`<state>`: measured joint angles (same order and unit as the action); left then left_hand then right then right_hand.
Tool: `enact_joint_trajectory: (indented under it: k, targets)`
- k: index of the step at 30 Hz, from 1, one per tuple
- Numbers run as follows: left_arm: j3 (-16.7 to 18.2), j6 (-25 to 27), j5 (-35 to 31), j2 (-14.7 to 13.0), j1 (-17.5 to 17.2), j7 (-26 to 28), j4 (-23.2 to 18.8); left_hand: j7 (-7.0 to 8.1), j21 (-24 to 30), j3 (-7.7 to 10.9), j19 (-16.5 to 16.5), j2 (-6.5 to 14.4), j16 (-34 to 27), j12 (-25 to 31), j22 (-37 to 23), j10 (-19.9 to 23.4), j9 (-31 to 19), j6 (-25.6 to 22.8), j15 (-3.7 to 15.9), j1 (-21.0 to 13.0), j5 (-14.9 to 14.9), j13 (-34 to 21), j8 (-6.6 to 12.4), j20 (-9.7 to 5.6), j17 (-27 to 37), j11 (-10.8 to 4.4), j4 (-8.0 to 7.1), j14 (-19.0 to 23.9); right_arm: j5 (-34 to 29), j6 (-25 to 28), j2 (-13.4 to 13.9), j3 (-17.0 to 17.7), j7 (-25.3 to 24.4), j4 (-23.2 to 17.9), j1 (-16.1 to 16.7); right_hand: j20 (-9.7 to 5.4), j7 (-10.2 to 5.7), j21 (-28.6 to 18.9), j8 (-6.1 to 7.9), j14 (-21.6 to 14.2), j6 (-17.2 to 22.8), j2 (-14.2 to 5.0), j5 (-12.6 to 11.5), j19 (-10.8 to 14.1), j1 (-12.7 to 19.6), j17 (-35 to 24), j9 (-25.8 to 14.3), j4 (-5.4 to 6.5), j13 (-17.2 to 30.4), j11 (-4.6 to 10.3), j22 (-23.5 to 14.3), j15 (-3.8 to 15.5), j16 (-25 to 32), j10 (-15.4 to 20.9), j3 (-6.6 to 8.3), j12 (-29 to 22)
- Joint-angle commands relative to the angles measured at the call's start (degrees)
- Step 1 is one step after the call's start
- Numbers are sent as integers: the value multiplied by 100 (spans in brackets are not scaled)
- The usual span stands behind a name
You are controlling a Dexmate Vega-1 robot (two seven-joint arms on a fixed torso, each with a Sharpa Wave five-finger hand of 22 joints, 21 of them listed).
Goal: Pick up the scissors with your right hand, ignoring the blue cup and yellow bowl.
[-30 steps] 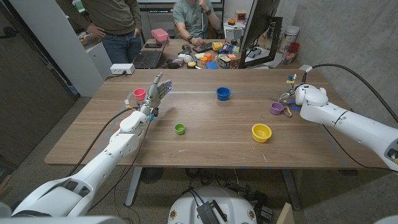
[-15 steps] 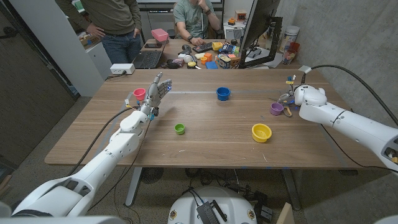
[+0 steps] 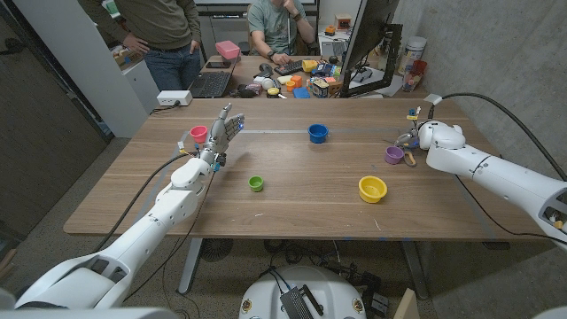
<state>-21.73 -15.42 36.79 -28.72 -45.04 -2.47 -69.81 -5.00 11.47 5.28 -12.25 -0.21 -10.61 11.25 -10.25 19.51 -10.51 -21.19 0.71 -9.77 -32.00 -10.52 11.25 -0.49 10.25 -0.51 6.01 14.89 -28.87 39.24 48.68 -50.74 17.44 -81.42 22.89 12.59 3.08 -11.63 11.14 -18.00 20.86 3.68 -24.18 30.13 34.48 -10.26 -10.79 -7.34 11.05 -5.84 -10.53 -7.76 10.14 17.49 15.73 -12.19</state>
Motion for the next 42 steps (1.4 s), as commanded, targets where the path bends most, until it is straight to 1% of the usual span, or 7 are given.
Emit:
enact_joint_trajectory:
  k: [1, 13, 16, 20, 25, 35, 42]
  targets:
    - [-39, 91, -61, -27, 14, 65, -103, -2, 6, -40, 6, 45, -31, 20, -26, 1, -25, -61, 5, -30, -36, -30, 34, 25, 20, -27, -6, 8, 199, -204, -49, 9, -76, 275, 33, 4, 12, -13, 17, -32, 16, -12, -41, 47, -33, -24, -25, 0, 34, -10, -20, 20, 44, -18, -3, -23]
    - [-65, 249, -106, -86, -11, 167, -237, -6, 8, -49, 6, 47, -33, 21, -27, 2, -26, -61, 1, -31, -37, -30, 32, 27, 20, -23, -7, 11, 309, -549, -179, -68, -187, 708, -46, -9, -47, -40, 21, -115, 13, -33, -86, 117, 6, -20, -27, -16, 36, 32, -26, 66, 73, 19, 21, -48]
    - [-51, 241, -93, -77, -21, 185, -236, -6, 7, -52, 9, 48, -34, 17, -27, -7, -26, -62, 2, -31, -37, -30, 31, 27, 20, -18, -7, 12, 369, -521, -202, -47, -176, 733, -46, -40, -138, -277, 71, -493, 124, -61, -188, 795, 215, -19, -39, -106, 65, 60, -47, 160, 142, 136, 109, -122]
    - [-41, 203, -95, -69, -25, 188, -223, -8, 2, -56, 25, 49, -33, 15, -27, -14, -26, -63, 1, -32, -38, -30, 31, 50, 20, -30, -7, 9, 417, -454, -202, -49, -125, 727, -52, -342, -267, -661, 132, -976, 330, -56, -289, 2162, 650, -62, -73, -203, 195, 122, 10, 347, 193, 315, 289, -279]
    - [-33, 197, -88, -67, -27, 193, -228, -15, -1, -59, 36, 51, -31, 14, -27, -18, -26, -69, 1, -32, -38, -30, 32, 62, 21, -33, -8, 5, 510, -425, -139, 24, -245, 626, 61, -844, -426, -783, 293, -1498, 780, -183, -293, 2900, 1286, -128, -154, -259, 376, 207, 36, 598, 296, 538, 611, -470]
    - [-23, 171, -70, -56, -48, 191, -257, -11, -9, -70, 68, 55, -31, 15, -29, -17, -26, -87, -5, -27, -38, -31, 37, 105, 22, -51, -13, -1, 464, -424, -57, 37, -414, 450, 119, -1159, -541, -754, 352, -1686, 920, -248, -254, 3146, 1966, -195, -244, -314, 559, 163, 48, 789, 334, 456, 922, -525]
    - [22, 152, -59, -96, -140, 256, -378, -10, -8, -79, 79, 61, -31, 17, -30, -16, -27, -108, -6, -22, -38, -31, 42, 126, 23, -59, -18, -5, 413, -516, -94, 28, -512, 459, 111, -1806, -488, -819, 381, -2411, 988, -290, -119, 3676, 2522, -430, -344, -247, 896, 204, 35, 1093, 640, 864, 1160, -838]
